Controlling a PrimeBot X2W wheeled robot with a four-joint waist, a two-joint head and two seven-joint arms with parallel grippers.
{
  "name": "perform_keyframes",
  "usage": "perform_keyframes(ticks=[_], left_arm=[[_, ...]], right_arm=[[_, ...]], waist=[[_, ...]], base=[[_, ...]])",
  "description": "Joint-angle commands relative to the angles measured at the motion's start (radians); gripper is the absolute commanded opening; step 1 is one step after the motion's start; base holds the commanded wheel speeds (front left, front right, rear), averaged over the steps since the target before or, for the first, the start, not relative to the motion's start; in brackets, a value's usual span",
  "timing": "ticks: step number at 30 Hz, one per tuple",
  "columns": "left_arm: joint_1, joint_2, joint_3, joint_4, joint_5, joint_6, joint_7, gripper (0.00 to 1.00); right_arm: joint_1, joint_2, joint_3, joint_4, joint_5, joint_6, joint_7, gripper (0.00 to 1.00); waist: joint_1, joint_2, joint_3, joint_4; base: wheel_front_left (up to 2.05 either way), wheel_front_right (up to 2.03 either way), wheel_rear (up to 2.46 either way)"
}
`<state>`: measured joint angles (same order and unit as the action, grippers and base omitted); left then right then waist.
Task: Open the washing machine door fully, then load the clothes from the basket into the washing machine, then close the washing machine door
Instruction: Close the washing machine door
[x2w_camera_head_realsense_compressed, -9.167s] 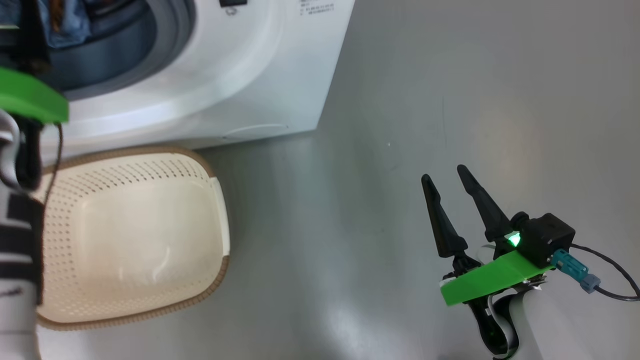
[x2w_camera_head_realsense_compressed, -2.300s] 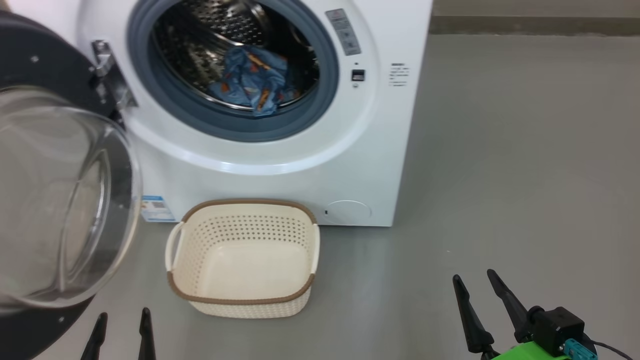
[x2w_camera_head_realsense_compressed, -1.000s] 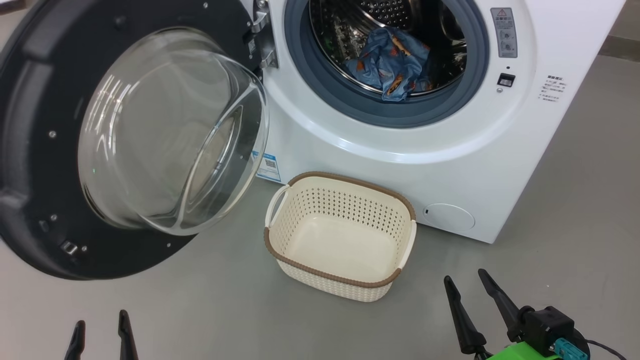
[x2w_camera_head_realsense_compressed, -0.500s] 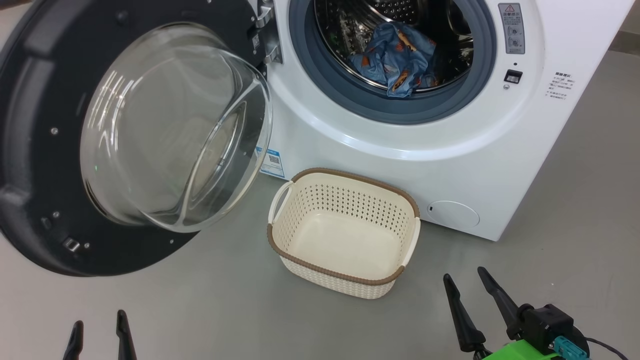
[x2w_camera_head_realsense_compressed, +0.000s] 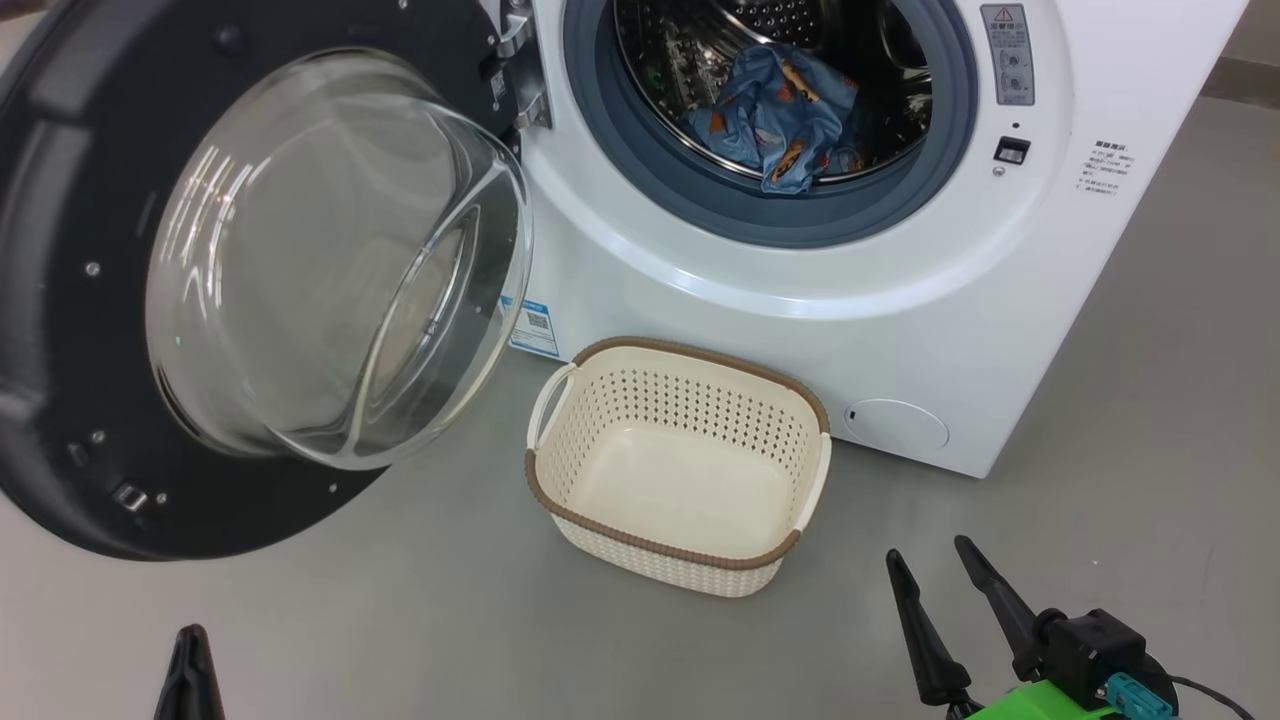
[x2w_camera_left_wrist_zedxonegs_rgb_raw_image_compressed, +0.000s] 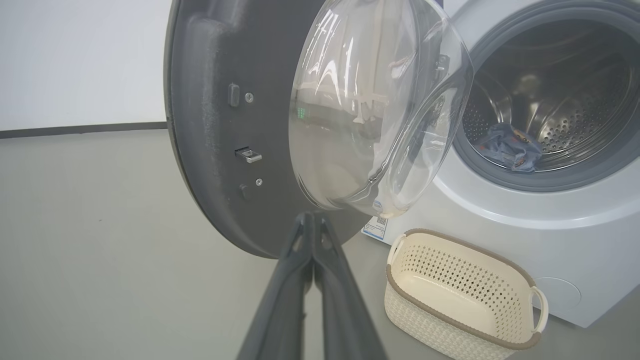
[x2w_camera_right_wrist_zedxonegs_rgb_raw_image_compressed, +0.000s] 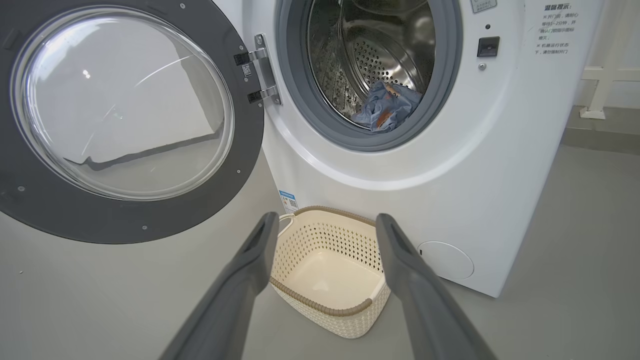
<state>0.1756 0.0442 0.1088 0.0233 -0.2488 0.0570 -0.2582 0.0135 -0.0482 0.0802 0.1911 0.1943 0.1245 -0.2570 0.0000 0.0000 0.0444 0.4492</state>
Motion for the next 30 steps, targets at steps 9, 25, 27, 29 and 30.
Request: perform_keyframes(ticks=[9,25,27,29,30], left_arm=[[-0.077,0.006,0.137,-0.053,-0.074,-0.044,-0.004,0.00],[-0.276,0.117,0.455,0.001,-0.191,-0.171,-0.004,0.00],[-0.308,0.145,0.480,0.034,-0.233,-0.178,-0.004,0.00],[-0.339,0.176,0.497,0.077,-0.283,-0.182,-0.004,0.00],[-0.355,0.193,0.500,0.096,-0.311,-0.184,-0.004,0.00]], right_arm=[[-0.042,-0.002,0.020,-0.028,-0.002,0.006,-0.005,1.00],[-0.031,-0.002,0.022,-0.033,0.005,0.006,-0.005,1.00],[-0.028,-0.002,0.021,-0.034,0.003,0.006,-0.005,1.00],[-0.026,-0.002,0.019,-0.035,0.002,0.006,-0.005,1.00],[-0.026,-0.002,0.019,-0.035,0.002,0.006,-0.005,1.00]], waist=[[0.0000,0.0000,0.005,-0.007],[0.0000,0.0000,-0.015,-0.019],[0.0000,0.0000,-0.015,-0.024],[0.0000,0.0000,-0.014,-0.029],[0.0000,0.0000,-0.014,-0.031]], base=[[0.00,0.00,0.00],[0.00,0.00,0.00],[0.00,0.00,0.00],[0.00,0.00,0.00],[0.00,0.00,0.00]])
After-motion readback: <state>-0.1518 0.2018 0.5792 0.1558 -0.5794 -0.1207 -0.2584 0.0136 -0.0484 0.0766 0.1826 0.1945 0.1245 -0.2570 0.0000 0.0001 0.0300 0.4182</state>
